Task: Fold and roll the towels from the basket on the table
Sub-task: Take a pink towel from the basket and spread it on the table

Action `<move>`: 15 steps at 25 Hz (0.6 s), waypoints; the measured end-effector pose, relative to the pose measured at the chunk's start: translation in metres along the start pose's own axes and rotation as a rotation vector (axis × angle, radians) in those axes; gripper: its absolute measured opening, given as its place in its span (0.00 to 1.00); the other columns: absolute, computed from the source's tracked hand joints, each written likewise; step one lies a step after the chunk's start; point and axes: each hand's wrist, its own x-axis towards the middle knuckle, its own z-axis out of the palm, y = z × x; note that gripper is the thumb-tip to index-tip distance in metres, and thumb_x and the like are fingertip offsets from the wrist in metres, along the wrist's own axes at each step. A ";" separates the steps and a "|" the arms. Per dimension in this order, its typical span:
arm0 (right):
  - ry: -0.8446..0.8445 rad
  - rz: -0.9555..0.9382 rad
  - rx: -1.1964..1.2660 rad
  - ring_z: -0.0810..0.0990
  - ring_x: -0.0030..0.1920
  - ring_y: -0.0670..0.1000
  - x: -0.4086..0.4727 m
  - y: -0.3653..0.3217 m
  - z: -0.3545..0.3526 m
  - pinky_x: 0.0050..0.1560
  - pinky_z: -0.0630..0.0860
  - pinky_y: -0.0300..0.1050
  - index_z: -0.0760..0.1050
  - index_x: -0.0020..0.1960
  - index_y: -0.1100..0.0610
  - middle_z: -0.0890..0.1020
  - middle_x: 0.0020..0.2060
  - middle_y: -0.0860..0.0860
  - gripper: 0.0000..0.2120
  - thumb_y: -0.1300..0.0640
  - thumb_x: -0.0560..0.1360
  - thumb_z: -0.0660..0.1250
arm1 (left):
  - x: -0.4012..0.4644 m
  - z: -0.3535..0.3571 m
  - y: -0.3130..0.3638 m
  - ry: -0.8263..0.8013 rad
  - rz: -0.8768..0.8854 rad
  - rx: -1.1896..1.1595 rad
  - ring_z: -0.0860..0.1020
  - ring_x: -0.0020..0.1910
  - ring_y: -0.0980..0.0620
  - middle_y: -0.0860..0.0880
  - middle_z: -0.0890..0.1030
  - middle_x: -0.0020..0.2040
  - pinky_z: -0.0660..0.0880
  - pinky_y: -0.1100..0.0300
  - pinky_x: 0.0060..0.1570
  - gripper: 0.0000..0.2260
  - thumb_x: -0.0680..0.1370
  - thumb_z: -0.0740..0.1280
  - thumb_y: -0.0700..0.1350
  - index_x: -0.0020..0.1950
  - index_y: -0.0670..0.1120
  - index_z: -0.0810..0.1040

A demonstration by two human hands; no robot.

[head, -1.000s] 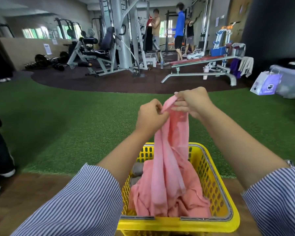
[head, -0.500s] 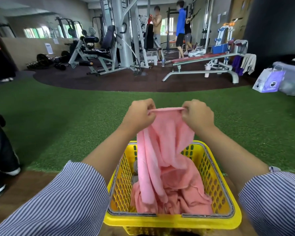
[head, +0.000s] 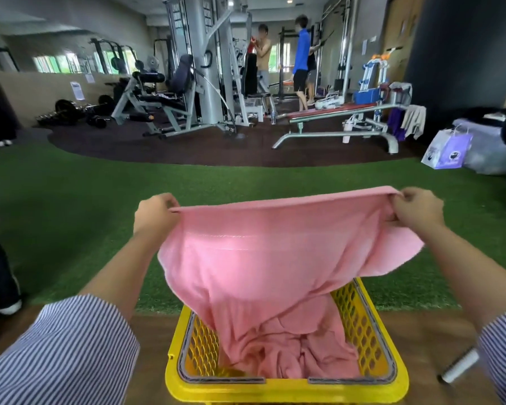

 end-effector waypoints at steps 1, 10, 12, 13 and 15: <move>-0.015 -0.016 0.015 0.77 0.47 0.62 -0.006 -0.004 -0.001 0.43 0.71 0.48 0.77 0.44 0.62 0.80 0.41 0.64 0.11 0.58 0.76 0.59 | 0.000 -0.002 0.005 0.031 0.045 -0.043 0.76 0.43 0.42 0.44 0.79 0.42 0.69 0.58 0.40 0.12 0.71 0.61 0.34 0.48 0.46 0.78; -0.100 -0.192 0.331 0.80 0.29 0.51 -0.107 -0.074 -0.036 0.29 0.75 0.35 0.72 0.37 0.61 0.80 0.32 0.57 0.17 0.49 0.76 0.58 | -0.112 -0.035 0.152 -0.055 0.495 -0.416 0.69 0.32 0.57 0.50 0.72 0.35 0.66 0.71 0.26 0.07 0.77 0.57 0.36 0.42 0.44 0.72; -0.118 -0.234 0.241 0.81 0.37 0.56 -0.124 -0.064 -0.032 0.40 0.77 0.42 0.72 0.35 0.62 0.81 0.32 0.58 0.13 0.53 0.71 0.62 | -0.136 -0.024 0.150 -0.120 0.450 -0.414 0.69 0.32 0.56 0.49 0.71 0.36 0.71 0.70 0.32 0.09 0.79 0.55 0.39 0.40 0.44 0.69; -0.148 -0.257 0.198 0.80 0.39 0.57 -0.135 -0.055 -0.031 0.42 0.76 0.44 0.72 0.34 0.62 0.82 0.33 0.58 0.10 0.56 0.70 0.62 | -0.148 -0.013 0.143 -0.185 0.366 -0.443 0.72 0.34 0.52 0.47 0.73 0.39 0.75 0.64 0.36 0.08 0.80 0.55 0.39 0.44 0.43 0.72; -0.203 -0.327 0.152 0.80 0.40 0.59 -0.155 -0.031 -0.024 0.43 0.75 0.46 0.72 0.33 0.61 0.81 0.32 0.59 0.07 0.60 0.69 0.62 | -0.176 0.011 0.129 -0.371 0.166 -0.562 0.78 0.44 0.41 0.43 0.75 0.50 0.80 0.47 0.34 0.11 0.80 0.54 0.42 0.55 0.44 0.75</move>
